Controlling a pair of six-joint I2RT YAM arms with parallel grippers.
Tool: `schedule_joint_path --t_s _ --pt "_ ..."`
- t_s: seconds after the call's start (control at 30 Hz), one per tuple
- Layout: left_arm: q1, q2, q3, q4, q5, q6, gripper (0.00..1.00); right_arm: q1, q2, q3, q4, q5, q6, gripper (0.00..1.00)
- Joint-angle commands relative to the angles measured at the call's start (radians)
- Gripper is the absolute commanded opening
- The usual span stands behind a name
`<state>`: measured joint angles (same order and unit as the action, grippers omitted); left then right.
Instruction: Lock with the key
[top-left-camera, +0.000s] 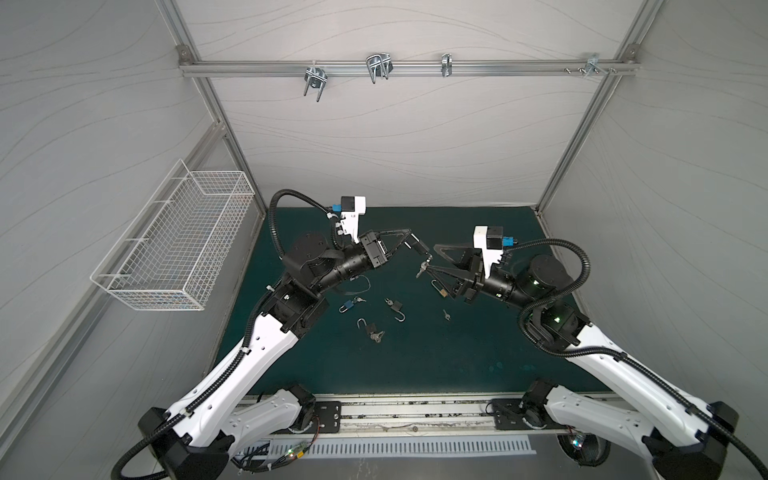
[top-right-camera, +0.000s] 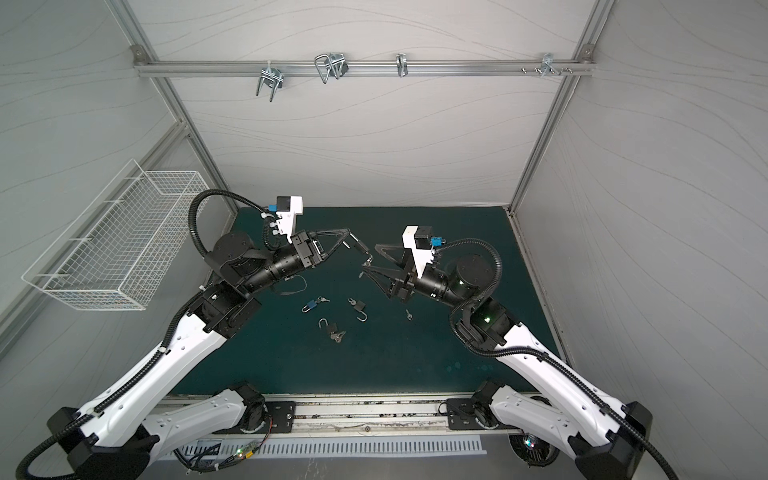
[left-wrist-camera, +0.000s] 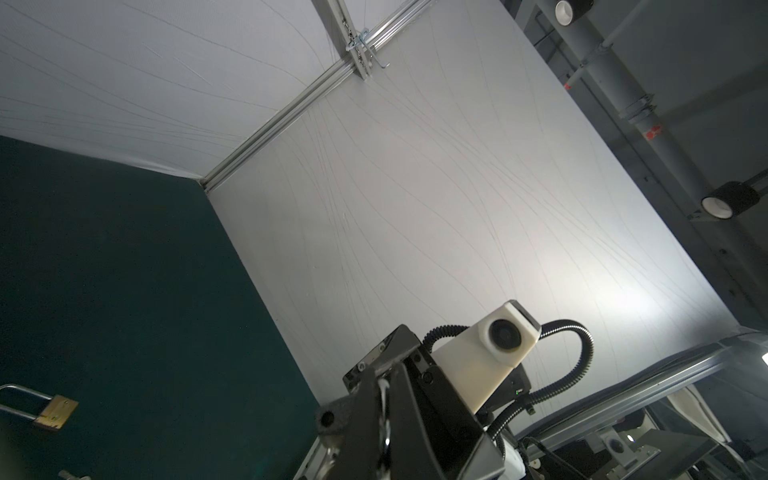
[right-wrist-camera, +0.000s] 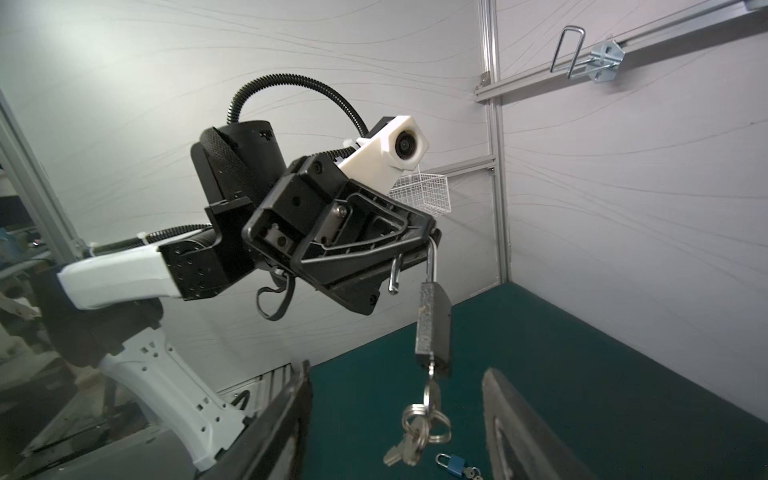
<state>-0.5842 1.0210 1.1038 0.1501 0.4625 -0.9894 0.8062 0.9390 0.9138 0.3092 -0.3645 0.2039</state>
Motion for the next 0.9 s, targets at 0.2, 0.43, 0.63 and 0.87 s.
schedule_joint_path --t_s 0.2,0.43,0.63,0.87 --pt "-0.005 -0.024 0.005 0.153 -0.007 -0.085 0.0 0.034 0.068 0.064 0.116 0.085 -0.097 0.55" --pt "-0.006 -0.033 -0.001 0.151 -0.007 -0.089 0.0 0.045 0.086 0.089 0.134 0.101 -0.1 0.48" --pt "-0.008 -0.031 -0.009 0.172 -0.002 -0.101 0.0 0.055 0.097 0.109 0.111 0.096 -0.101 0.33" --pt "-0.01 -0.036 -0.013 0.181 -0.002 -0.107 0.0 0.059 0.11 0.12 0.099 0.096 -0.09 0.26"
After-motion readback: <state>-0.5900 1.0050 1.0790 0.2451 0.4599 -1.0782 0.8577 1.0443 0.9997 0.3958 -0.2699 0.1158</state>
